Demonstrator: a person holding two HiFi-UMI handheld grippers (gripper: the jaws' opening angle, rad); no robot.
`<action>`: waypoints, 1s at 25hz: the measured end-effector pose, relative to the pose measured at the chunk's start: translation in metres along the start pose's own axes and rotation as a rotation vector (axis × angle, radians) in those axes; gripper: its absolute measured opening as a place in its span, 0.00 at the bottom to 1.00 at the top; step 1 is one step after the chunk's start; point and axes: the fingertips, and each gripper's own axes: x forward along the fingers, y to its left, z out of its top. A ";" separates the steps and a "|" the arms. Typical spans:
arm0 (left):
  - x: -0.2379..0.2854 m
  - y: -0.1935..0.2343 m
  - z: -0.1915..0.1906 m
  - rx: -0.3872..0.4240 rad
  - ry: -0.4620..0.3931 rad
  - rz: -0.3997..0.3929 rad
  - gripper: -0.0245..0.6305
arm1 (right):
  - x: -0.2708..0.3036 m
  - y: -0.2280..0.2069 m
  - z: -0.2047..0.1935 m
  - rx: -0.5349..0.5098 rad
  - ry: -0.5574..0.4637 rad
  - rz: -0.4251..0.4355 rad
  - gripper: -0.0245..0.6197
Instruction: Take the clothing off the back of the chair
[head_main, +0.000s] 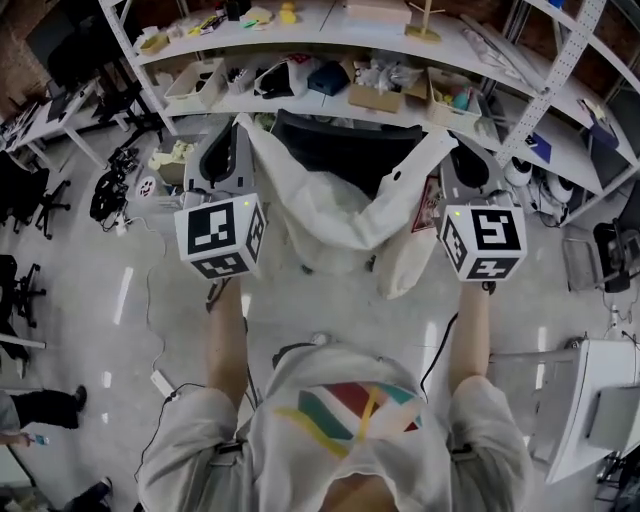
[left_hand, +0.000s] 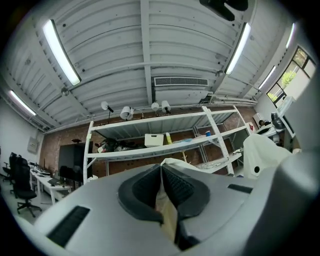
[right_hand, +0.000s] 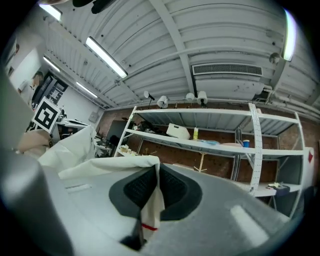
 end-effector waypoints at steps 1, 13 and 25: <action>0.003 -0.002 -0.009 -0.004 0.014 -0.006 0.06 | 0.002 0.002 -0.009 0.005 0.017 0.002 0.06; 0.013 -0.029 -0.096 -0.043 0.162 -0.066 0.06 | 0.011 0.027 -0.106 0.051 0.189 0.004 0.06; -0.002 -0.047 -0.158 -0.114 0.284 -0.085 0.06 | 0.007 0.064 -0.164 0.105 0.300 0.018 0.06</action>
